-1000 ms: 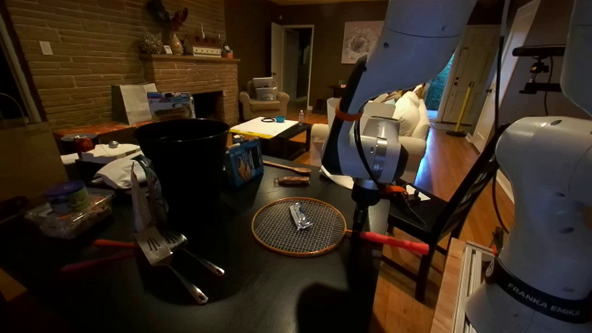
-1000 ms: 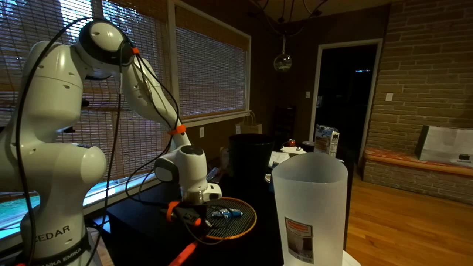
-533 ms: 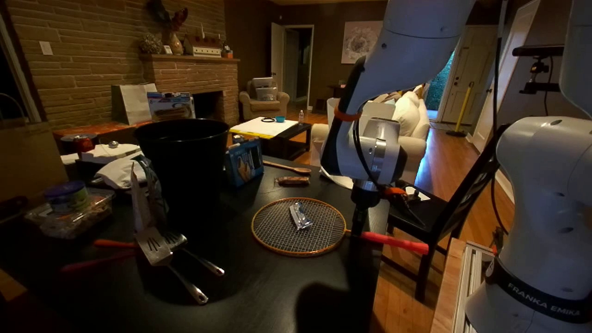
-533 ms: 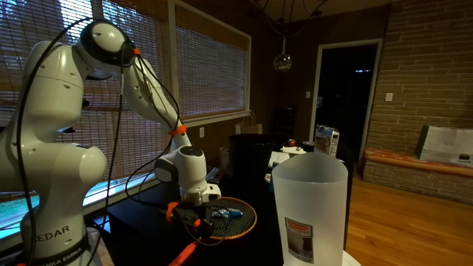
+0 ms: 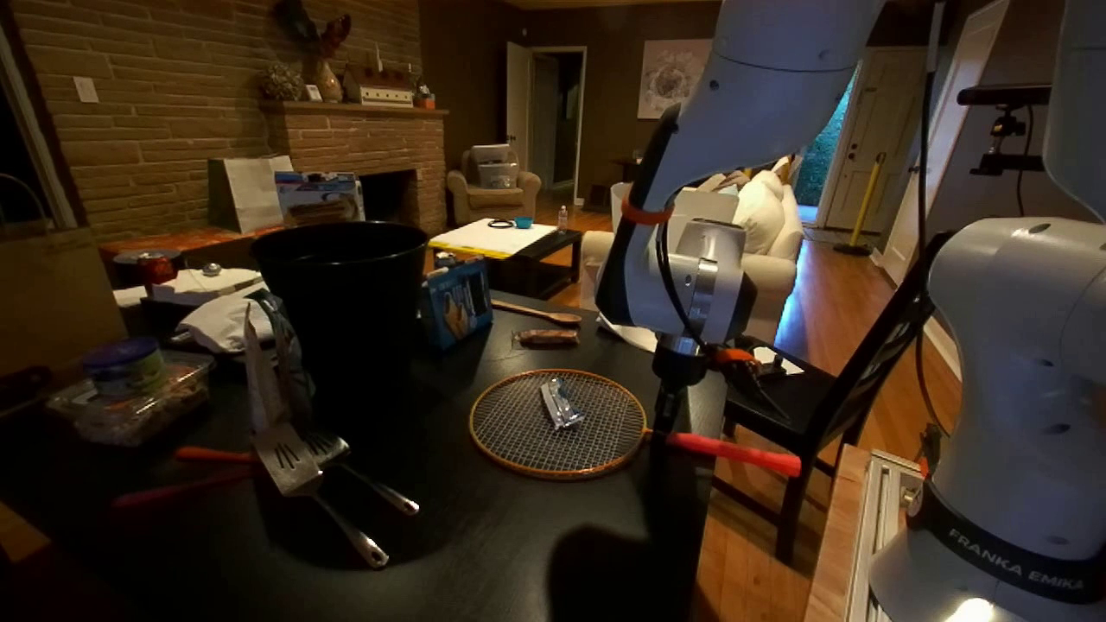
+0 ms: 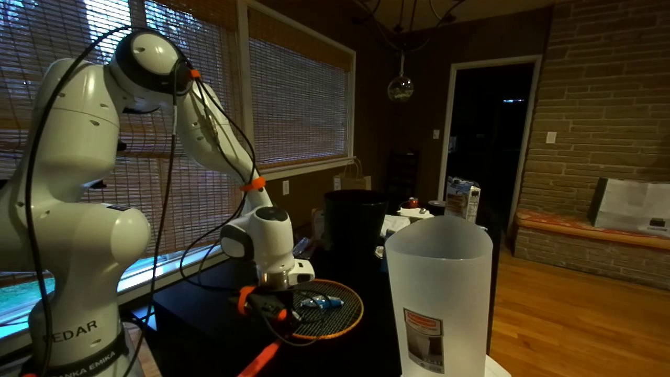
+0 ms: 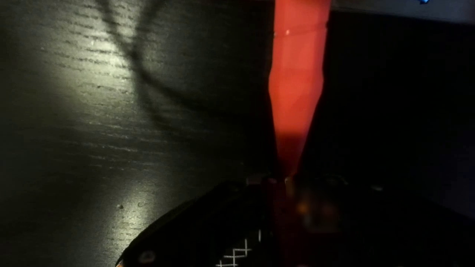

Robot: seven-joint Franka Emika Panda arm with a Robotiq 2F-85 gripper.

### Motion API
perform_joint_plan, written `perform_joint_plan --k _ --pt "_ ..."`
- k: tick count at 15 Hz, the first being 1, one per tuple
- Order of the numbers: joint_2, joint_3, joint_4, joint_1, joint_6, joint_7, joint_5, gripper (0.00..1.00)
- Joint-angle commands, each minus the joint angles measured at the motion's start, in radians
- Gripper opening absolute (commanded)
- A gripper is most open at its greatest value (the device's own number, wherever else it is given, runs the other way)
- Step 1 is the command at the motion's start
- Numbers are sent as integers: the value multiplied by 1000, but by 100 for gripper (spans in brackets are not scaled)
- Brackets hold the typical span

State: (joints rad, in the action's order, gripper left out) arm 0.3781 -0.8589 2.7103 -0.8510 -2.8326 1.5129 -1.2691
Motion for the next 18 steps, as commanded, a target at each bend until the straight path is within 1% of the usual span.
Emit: perform_joint_plan --k 1,2,5,13,17,18 --pt "5 20 -18 20 -19 57 -52 0" --pt "1 16 -18 18 -19 62 -52 3" --pt "-28 -3 -9 7 -18 71 -31 3" --pt "-145 -90 25 -46 -62 83 14 3" --pt "-190 -135 46 -81 -64 55 57 3" --pt "-273 27 66 95 -145 -17 182 3"
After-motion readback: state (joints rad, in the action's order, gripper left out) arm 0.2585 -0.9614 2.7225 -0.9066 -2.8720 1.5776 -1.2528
